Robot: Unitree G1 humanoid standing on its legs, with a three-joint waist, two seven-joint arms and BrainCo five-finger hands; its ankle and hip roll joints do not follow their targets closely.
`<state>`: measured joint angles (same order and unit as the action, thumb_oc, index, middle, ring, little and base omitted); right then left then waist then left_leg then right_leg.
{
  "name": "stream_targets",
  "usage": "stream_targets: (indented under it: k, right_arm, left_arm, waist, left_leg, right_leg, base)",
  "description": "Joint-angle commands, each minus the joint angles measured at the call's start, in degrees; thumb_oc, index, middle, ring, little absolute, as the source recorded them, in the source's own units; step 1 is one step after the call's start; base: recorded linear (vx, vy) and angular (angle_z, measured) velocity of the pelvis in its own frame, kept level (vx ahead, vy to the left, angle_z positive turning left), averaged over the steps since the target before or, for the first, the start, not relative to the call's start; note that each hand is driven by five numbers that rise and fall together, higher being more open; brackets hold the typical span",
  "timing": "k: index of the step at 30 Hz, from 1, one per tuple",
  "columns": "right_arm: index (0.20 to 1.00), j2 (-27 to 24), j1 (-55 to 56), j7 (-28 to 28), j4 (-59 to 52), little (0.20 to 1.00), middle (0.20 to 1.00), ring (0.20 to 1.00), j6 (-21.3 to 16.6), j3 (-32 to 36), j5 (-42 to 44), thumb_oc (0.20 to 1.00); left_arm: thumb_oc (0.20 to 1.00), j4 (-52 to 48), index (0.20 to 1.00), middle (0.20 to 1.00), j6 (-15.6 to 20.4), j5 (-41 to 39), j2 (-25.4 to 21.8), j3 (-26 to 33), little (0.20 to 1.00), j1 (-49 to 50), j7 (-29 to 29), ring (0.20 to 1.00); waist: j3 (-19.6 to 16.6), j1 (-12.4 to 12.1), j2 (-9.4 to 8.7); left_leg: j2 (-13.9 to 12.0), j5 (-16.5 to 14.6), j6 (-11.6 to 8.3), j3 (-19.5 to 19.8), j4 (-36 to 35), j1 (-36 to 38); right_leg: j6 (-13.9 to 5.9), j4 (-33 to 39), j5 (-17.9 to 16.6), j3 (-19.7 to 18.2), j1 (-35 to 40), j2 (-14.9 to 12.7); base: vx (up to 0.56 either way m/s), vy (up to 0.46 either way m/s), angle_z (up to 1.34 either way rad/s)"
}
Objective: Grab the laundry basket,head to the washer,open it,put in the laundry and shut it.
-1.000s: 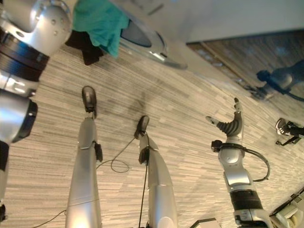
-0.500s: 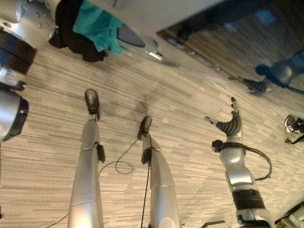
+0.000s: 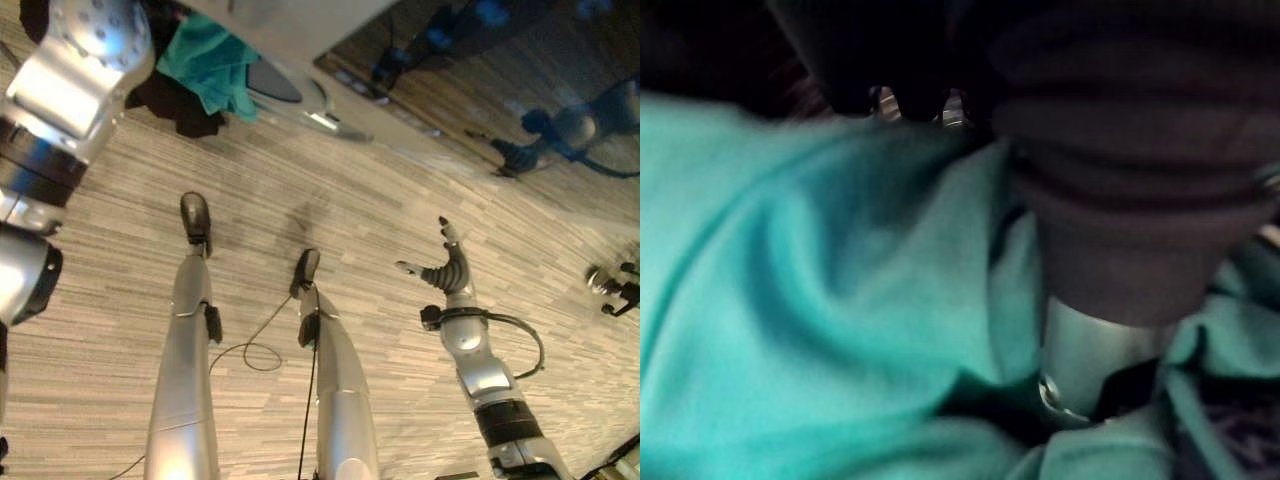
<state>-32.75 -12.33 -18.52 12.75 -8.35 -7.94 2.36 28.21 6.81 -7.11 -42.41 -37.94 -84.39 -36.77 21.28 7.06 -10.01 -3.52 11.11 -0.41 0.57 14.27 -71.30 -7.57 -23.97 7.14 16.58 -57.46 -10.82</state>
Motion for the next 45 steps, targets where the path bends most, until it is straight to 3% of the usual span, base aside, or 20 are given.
stream_targets:
  k: [1, 8, 15, 19, 24, 25, 29, 30, 35, 45]
  right_arm:
    - [1.0, 0.6, 3.6, -1.3, -0.1, 1.0, 1.0, 1.0, -3.1, 2.1, 0.1, 1.0]
    - [1.0, 5.7, 3.1, -1.3, 1.8, 1.0, 1.0, 1.0, -3.2, 0.0, 1.8, 1.0]
    - [1.0, 9.6, 2.5, -0.1, 3.7, 1.0, 1.0, 1.0, -2.0, -2.0, 3.3, 1.0]
    - [1.0, 13.4, 0.9, 1.4, 8.8, 1.0, 1.0, 1.0, -0.1, -5.2, 5.4, 1.0]
    - [1.0, 15.1, -3.1, 1.1, 14.3, 1.0, 1.0, 1.0, 0.7, -7.2, 7.2, 1.0]
    - [1.0, 15.5, -5.8, 1.1, 18.0, 1.0, 1.0, 1.0, 1.8, -8.4, 8.1, 1.0]
    - [1.0, 16.5, -11.4, 0.0, 25.7, 1.0, 1.0, 1.0, 2.5, -10.0, 8.1, 1.0]
    - [1.0, 17.0, -16.0, -0.9, 30.6, 1.0, 1.0, 1.0, 2.8, -10.5, 8.7, 1.0]
    - [1.0, 18.7, -28.1, -2.7, 43.4, 1.0, 1.0, 1.0, 2.8, -9.6, 12.6, 1.0]
    - [1.0, 18.1, -41.0, -3.5, 56.1, 1.0, 1.0, 1.0, 2.5, -4.9, 19.7, 1.0]
  left_arm:
    - [1.0, -1.0, 1.0, 1.0, 0.6, 10.3, -0.6, 3.5, 1.0, -1.1, -5.3, 1.0]
    - [1.0, -12.1, 1.0, 1.0, 1.0, 14.4, -2.3, 17.0, 1.0, 21.6, -5.6, 1.0]
    - [1.0, -24.1, 1.0, 1.0, 3.0, 14.3, 1.9, 26.8, 1.0, 42.9, -1.6, 1.0]
    - [1.0, -32.7, 1.0, 1.0, 5.6, 11.6, 6.1, 30.6, 1.0, 58.6, 1.9, 1.0]
    - [1.0, -33.4, 1.0, 1.0, 6.8, 7.4, 8.2, 30.1, 1.0, 64.2, 3.9, 1.0]
    - [1.0, -33.9, 1.0, 1.0, 7.1, 5.8, 8.6, 28.6, 1.0, 66.5, 5.8, 1.0]
    - [1.0, -34.8, 1.0, 1.0, 8.0, 2.2, 8.8, 26.8, 1.0, 69.9, 8.7, 1.0]
    - [1.0, -35.8, 1.0, 1.0, 8.6, 0.0, 8.4, 25.8, 1.0, 71.3, 10.3, 1.0]
    - [1.0, -38.6, 1.0, 1.0, 9.9, -3.2, 6.8, 24.3, 1.0, 74.1, 13.1, 1.0]
    - [1.0, -40.0, 1.0, 1.0, 11.1, -8.8, 8.3, 19.8, 1.0, 73.0, 15.7, 1.0]
  waist:
    - [-3.1, 1.4, -0.66]
    - [-1.6, -1.5, -0.8]
    - [-0.2, -4.8, 0.49]
    - [0.9, -8.9, 2.56]
    - [1.7, -11.2, 3.77]
    - [2.1, -13.3, 4.65]
    - [2.9, -15.5, 6.09]
    - [3.3, -16.9, 7.19]
    - [4.1, -20.8, 10.21]
    - [4.5, -25.3, 13.8]
  left_leg:
    - [-3.0, -16.7, -0.45, -0.4, 9.5, 1.9]
    - [-3.0, -15.0, -1.31, -0.7, 6.5, 5.4]
    - [-2.4, -12.4, -2.41, -1.1, 2.3, 9.0]
    - [-1.5, -9.6, -3.25, -0.7, -2.1, 12.7]
    - [-1.0, -8.0, -3.7, 0.2, -4.1, 14.4]
    - [-0.7, -7.2, -3.98, 0.8, -4.7, 14.7]
    - [-0.1, -6.3, -4.4, 2.2, -5.4, 14.4]
    - [0.4, -5.8, -4.47, 3.1, -5.5, 13.6]
    - [1.4, -5.1, -4.75, 4.5, -5.8, 11.2]
    - [3.5, -5.2, -4.16, 5.2, -5.5, 7.0]
  right_leg:
    - [-0.61, 3.2, 1.4, 1.3, 5.1, 1.7]
    - [-0.35, 4.6, 1.0, 2.5, 8.1, 1.9]
    - [-0.11, 5.6, 0.8, 3.8, 10.4, 1.6]
    - [0.29, 5.7, 1.3, 6.0, 13.0, 1.0]
    - [0.65, 4.9, 2.3, 7.8, 14.2, 0.4]
    - [1.15, 4.0, 3.6, 8.9, 14.4, 0.0]
    - [1.85, 2.2, 5.4, 11.0, 14.0, -0.6]
    - [2.23, 0.7, 6.6, 12.1, 13.2, -1.0]
    - [2.29, -2.9, 8.9, 14.0, 10.4, -2.2]
    - [1.54, -8.0, 11.9, 15.5, 6.3, -4.6]
  base:
    - [-0.03, -0.038, -0.02]
    - [-0.03, -0.034, 0.02]
    - [-0.02, -0.029, 0.04]
    - [-0.01, -0.037, 0.24]
    - [0.0, -0.057, 0.24]
    - [0.02, -0.085, 0.27]
    - [0.02, -0.095, 0.33]
    - [0.02, -0.072, 0.39]
    - [0.03, -0.047, 0.27]
    - [0.03, -0.001, 0.16]
